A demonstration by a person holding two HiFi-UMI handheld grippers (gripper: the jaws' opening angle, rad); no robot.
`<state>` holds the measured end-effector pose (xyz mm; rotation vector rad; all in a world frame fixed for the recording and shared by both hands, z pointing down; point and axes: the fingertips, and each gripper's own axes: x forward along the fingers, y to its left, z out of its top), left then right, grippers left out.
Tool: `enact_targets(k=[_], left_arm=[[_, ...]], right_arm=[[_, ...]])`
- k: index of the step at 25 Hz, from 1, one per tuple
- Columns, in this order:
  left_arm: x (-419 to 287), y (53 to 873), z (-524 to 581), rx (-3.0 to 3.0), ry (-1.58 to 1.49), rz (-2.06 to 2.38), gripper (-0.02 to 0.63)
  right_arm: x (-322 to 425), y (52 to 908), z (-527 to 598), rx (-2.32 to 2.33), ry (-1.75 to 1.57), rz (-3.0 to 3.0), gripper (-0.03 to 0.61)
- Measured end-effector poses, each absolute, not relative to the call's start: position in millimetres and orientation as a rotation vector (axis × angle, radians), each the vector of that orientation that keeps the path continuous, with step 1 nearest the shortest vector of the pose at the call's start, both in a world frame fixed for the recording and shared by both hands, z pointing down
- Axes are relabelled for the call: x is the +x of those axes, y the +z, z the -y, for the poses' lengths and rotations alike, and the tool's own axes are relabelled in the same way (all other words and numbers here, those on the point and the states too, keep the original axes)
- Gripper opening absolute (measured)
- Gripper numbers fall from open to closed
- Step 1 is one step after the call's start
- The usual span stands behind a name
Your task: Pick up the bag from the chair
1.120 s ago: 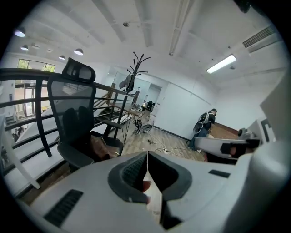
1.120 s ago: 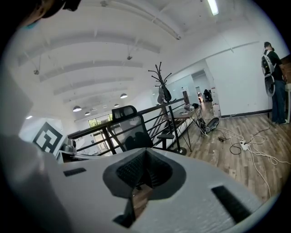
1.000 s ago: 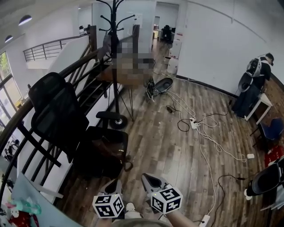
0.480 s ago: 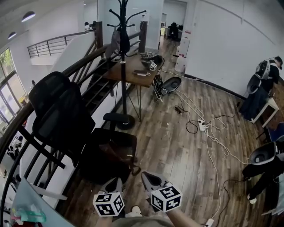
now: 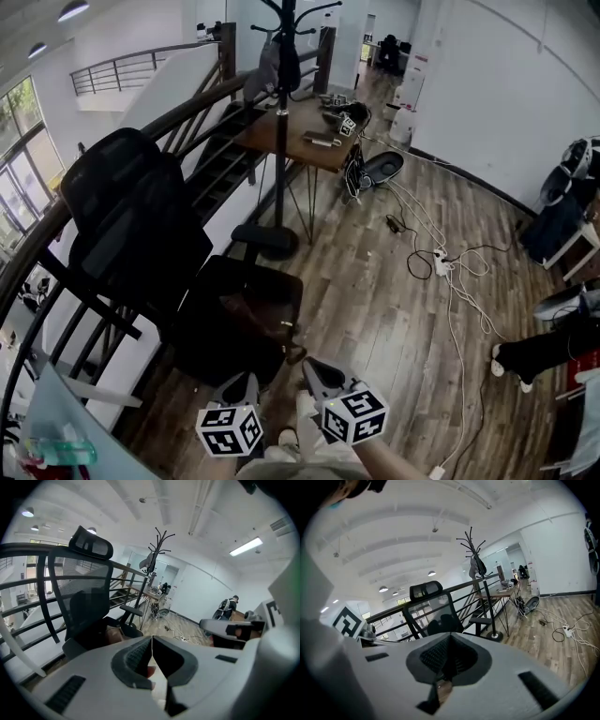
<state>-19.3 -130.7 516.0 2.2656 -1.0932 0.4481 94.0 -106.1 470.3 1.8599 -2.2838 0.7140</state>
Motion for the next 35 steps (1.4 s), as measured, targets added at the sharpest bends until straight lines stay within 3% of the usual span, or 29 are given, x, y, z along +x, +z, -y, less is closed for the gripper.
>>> enact_targets(k=[31, 35], left_arm=[[-54, 646, 268, 1.828, 0.428, 1.385, 0.003], [-57, 663, 278, 1.791, 0.435, 1.406, 0.003]], right_arm=[[69, 664, 287, 1.273, 0.874, 2.248, 0.005], [66, 699, 297, 1.218, 0.882, 2.215, 0.116]])
